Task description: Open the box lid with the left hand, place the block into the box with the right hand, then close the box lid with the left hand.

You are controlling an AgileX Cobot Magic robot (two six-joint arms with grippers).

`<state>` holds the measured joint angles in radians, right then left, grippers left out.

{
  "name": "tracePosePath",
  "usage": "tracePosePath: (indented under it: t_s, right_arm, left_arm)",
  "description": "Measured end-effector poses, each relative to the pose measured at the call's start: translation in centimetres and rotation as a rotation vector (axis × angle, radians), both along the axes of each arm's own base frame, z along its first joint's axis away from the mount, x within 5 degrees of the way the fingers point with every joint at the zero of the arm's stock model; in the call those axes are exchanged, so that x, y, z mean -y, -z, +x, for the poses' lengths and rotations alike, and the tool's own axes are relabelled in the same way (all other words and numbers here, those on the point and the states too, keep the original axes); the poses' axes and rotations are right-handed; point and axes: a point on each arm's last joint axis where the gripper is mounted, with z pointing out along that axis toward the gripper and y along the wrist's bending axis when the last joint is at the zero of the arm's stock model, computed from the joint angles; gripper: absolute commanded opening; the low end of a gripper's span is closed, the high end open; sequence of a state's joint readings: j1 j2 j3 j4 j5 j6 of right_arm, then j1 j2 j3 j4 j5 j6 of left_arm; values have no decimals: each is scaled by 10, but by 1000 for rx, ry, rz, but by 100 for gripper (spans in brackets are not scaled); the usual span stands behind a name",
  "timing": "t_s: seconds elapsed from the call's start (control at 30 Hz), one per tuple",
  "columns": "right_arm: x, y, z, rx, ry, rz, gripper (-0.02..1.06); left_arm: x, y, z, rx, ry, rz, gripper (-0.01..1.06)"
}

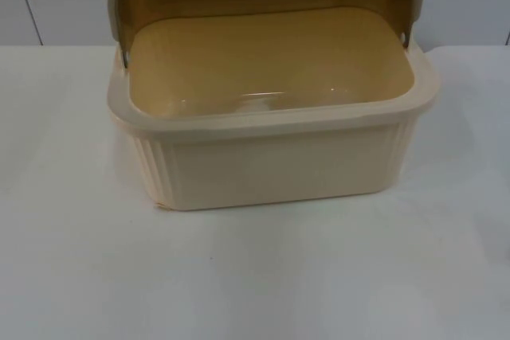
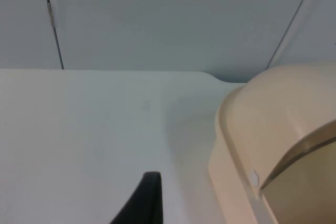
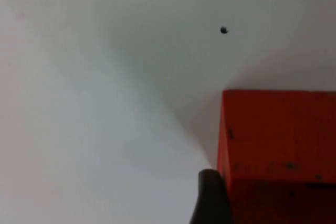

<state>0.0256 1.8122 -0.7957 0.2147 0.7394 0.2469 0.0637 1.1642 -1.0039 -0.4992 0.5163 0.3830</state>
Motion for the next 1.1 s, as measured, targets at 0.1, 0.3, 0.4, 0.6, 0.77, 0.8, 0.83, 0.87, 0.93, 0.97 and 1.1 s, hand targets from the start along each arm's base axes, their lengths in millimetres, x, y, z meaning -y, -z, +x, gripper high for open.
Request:
tracePosePath:
  t_s: [0.1,0.3,0.4,0.6,0.77,0.8,0.83,0.87,0.93,0.97,1.1]
  right_arm:
    - [0,0,0,0,0,-3,0]
    - [5,-10,9,19,-75,-54,0]
    - [7,-32,22,87,-102,-79,0]
    - [9,-92,60,258,-131,-119,0]
    - [10,-149,88,414,-169,-148,0]
    - [10,-162,92,449,-176,-151,0]
    - [10,-179,97,493,-183,-155,0]
    - [10,-179,97,493,-183,-155,0]
    - [10,-210,103,579,-199,-166,0]
    - [10,-222,103,611,-204,-170,0]
    - [9,-260,97,726,-210,-182,0]
  left_arm:
    - [0,0,0,0,0,0,102]
    - [0,0,0,0,0,0,102]
    - [0,0,0,0,0,0,102]
    - [0,0,0,0,0,-2,102]
    - [0,0,0,0,0,-2,102]
    - [0,0,0,0,0,-2,102]
    - [0,0,0,0,0,-2,102]
    - [0,0,0,0,0,-2,102]
    - [0,0,0,0,0,-2,102]
    - [0,0,0,0,0,-2,102]
    - [0,0,0,0,0,-2,102]
